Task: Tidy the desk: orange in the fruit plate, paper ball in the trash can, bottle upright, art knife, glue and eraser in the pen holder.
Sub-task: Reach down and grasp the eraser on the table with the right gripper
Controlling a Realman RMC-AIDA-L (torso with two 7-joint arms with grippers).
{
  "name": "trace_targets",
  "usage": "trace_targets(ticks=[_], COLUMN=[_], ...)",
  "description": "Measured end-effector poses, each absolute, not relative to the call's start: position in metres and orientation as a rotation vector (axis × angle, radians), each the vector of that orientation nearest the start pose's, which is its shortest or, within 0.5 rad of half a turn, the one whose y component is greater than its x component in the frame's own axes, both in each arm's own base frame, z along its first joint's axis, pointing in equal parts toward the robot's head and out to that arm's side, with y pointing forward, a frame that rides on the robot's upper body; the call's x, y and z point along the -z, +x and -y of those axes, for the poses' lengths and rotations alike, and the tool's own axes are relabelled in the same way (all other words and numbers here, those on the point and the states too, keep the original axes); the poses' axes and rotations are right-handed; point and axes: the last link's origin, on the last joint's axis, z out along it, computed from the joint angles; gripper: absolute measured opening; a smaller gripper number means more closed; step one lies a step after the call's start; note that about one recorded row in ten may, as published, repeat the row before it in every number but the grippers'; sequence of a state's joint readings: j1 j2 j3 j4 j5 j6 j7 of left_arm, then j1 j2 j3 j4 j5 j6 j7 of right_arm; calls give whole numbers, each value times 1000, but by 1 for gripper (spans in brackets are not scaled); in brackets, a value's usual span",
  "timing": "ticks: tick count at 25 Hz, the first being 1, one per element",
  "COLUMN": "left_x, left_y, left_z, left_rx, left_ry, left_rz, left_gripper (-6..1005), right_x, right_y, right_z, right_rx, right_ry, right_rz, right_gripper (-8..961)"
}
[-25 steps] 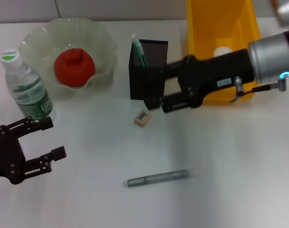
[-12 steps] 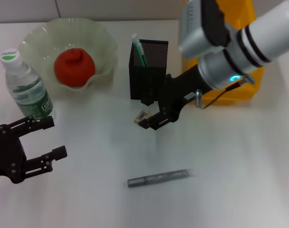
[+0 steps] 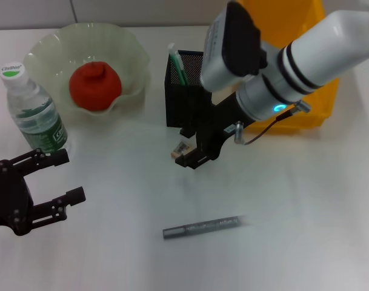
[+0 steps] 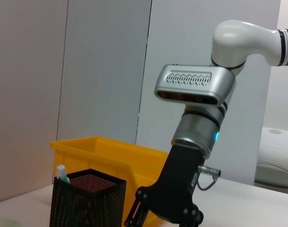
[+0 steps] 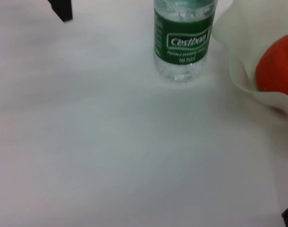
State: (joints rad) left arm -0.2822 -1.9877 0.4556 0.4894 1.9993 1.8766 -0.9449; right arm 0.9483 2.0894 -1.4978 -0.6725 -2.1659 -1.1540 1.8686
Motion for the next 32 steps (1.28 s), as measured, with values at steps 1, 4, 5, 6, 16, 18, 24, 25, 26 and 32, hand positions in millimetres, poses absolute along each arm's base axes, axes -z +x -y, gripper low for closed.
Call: trace_targets(ticks=[1, 4, 5, 6, 16, 18, 24, 25, 26, 32], left_x=[-39, -39, -39, -38, -37, -37, -37, -37, -37, -37], left_y=[-331, -330, -330, -330, -328, -328, -328, -328, -328, -327], left_z=[-226, -227, -227, -227, -228, -229, -229, -229, -229, -229], left_rx=[928, 933, 933, 935, 944, 944, 946, 946, 946, 947], left_ry=[-2586, -2585, -2585, -2585, -2584, -2583, -2583, -2583, -2582, -2583], left_rz=[425, 421, 421, 420, 418, 417, 417, 418, 418, 415], left_gripper=[769, 769, 769, 768, 768, 769, 769, 769, 769, 769], right_x=[103, 108, 109, 109, 115, 115, 120, 121, 121, 123], right_y=[135, 136, 136, 136, 139, 140, 141, 141, 141, 140], right_z=[-388, -388, -389, -389, -391, -391, -389, -389, -389, -389], right_rx=[274, 294, 299, 299, 299, 305, 290, 290, 290, 287], right_ry=[-3026, -3005, -2996, -2996, -2966, -2966, -2968, -2967, -2967, -2966], right_rz=[-169, -160, -162, -162, -216, -216, -236, -233, -233, -234], right_gripper=[644, 644, 645, 645, 644, 644, 645, 645, 645, 642])
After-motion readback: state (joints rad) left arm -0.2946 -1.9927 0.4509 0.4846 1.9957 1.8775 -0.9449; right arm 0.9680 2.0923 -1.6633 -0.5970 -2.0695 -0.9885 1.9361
